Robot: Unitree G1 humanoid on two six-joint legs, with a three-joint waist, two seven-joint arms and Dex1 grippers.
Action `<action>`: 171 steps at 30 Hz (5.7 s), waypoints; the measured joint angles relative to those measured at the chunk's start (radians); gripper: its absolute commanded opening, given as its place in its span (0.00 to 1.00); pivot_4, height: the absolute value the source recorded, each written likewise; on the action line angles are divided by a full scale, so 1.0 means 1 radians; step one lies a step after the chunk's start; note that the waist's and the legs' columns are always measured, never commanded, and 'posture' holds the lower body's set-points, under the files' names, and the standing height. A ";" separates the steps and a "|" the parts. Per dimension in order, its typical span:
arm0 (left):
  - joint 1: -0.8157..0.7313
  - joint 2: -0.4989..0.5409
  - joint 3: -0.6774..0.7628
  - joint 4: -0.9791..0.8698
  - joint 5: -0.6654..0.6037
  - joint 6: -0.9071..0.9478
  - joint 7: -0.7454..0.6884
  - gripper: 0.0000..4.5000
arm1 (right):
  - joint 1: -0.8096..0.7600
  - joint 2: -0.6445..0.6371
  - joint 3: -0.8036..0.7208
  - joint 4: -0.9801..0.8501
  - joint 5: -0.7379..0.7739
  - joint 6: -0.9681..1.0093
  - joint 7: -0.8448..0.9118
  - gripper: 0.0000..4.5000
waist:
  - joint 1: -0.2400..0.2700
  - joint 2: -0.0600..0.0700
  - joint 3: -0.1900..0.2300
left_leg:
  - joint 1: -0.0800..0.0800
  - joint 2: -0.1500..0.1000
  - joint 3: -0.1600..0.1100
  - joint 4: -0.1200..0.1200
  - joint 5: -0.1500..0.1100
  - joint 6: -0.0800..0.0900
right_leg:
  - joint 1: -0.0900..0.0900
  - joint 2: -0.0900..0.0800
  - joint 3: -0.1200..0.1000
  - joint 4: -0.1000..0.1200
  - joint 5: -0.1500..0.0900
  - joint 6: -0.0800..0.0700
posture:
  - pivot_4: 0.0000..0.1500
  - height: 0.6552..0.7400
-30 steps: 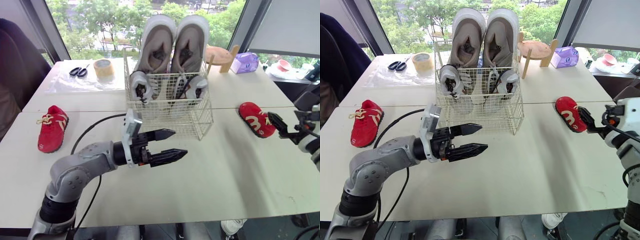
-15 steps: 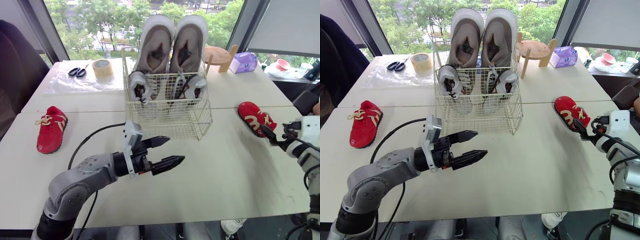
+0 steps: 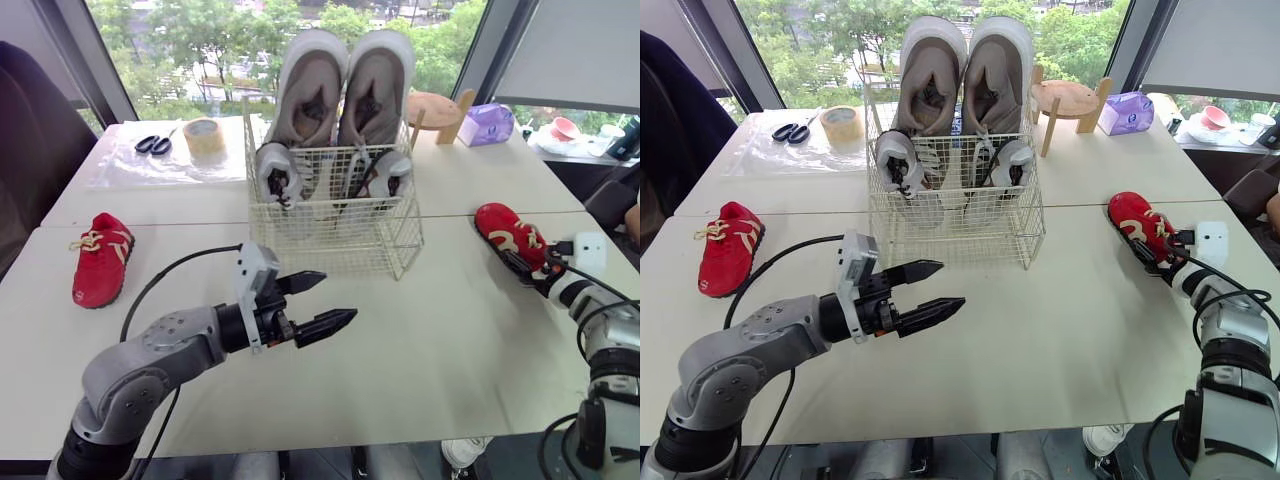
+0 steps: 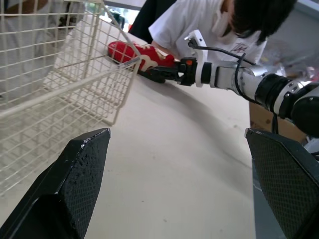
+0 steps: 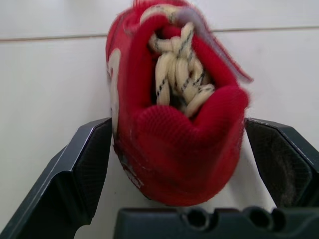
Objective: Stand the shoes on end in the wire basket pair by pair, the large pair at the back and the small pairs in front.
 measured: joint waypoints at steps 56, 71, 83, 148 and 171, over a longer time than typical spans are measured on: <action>-1.038 0.189 0.331 1.028 -0.242 0.219 -0.316 1.00 | -0.524 0.201 0.305 -0.836 0.113 -0.037 0.293 0.47 | -0.001 0.008 0.008 | -0.002 0.000 -0.001 -0.004 0.002 -0.004 | -0.006 -0.001 -0.002 0.007 0.001 0.007 | 1.00 1.00; -1.076 0.099 0.317 1.062 -0.154 0.243 -0.343 0.71 | -0.512 0.225 0.375 -0.817 0.008 -0.131 0.298 0.47 | -0.001 0.008 0.008 | -0.003 0.000 -0.001 -0.003 0.002 -0.004 | -0.006 0.000 -0.002 0.008 0.001 0.007 | 1.00 1.00; -1.064 0.071 0.359 1.081 -0.121 0.253 -0.350 0.05 | -0.458 0.230 0.359 -0.911 0.025 -0.033 0.261 0.78 | 0.000 0.008 0.008 | -0.003 0.000 -0.001 -0.003 0.002 -0.004 | -0.006 -0.001 -0.002 0.008 0.001 0.007 | 1.00 1.00; 0.087 0.122 0.490 0.047 -0.682 -0.069 0.413 1.00 | -0.393 -0.116 0.164 -0.797 0.742 0.619 0.392 0.13 | -0.001 0.007 0.007 | -0.002 0.001 0.000 -0.005 0.001 -0.003 | -0.007 -0.001 -0.002 0.002 -0.002 -0.003 | 1.00 1.00; 0.118 0.230 0.482 0.103 -0.622 -0.112 0.333 1.00 | -0.406 -0.052 0.489 -0.572 0.114 0.154 0.868 0.98 | 0.004 0.007 0.007 | -0.003 0.001 0.002 -0.015 0.003 -0.005 | -0.007 -0.001 -0.002 -0.007 -0.001 -0.003 | 1.00 1.00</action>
